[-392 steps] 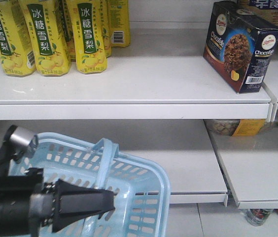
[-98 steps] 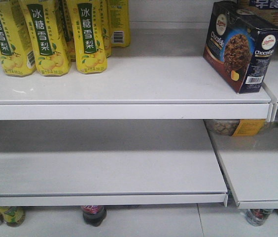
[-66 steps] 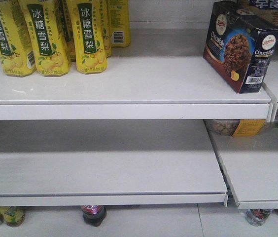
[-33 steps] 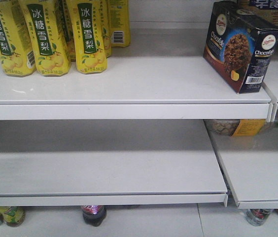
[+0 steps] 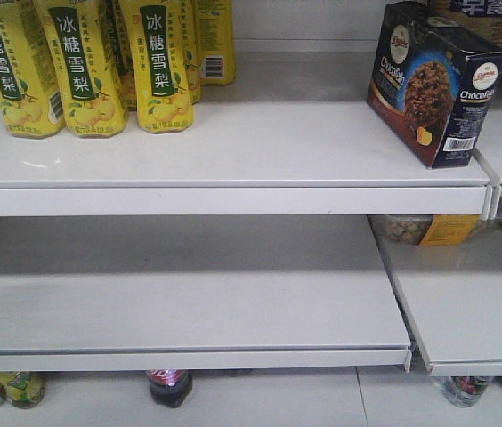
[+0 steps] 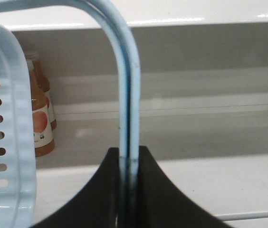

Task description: Left arm holds basket, right arm returns cookies

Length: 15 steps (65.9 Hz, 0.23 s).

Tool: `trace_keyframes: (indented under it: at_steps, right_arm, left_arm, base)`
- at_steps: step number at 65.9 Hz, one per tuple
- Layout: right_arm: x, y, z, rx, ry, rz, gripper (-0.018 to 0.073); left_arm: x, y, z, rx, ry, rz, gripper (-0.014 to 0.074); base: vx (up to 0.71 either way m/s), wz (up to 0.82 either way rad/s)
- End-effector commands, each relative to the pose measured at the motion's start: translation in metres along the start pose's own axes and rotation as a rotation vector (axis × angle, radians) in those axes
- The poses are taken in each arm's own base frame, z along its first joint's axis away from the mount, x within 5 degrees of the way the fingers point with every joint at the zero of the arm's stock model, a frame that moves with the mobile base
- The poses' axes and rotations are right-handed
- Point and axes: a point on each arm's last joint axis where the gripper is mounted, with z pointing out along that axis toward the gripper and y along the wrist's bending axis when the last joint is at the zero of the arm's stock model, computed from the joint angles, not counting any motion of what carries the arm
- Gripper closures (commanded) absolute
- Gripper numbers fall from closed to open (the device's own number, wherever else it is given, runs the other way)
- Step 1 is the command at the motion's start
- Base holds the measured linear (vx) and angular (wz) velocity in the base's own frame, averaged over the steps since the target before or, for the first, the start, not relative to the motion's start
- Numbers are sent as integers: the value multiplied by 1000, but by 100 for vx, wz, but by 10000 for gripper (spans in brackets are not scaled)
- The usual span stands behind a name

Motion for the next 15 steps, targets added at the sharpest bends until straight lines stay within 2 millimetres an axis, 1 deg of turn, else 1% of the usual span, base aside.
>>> trace_keyframes:
  at_steps: [1, 15]
  right_arm:
    - [0, 0, 0, -2, -61, -9, 565]
    - [0, 0, 0, -2, -61, -9, 565]
  left_arm:
    - [-21, -1, -5, 7, -157, 37, 600]
    - [-21, -1, -5, 7, -157, 37, 600]
  base:
    - [0, 0]
    - [0, 0]
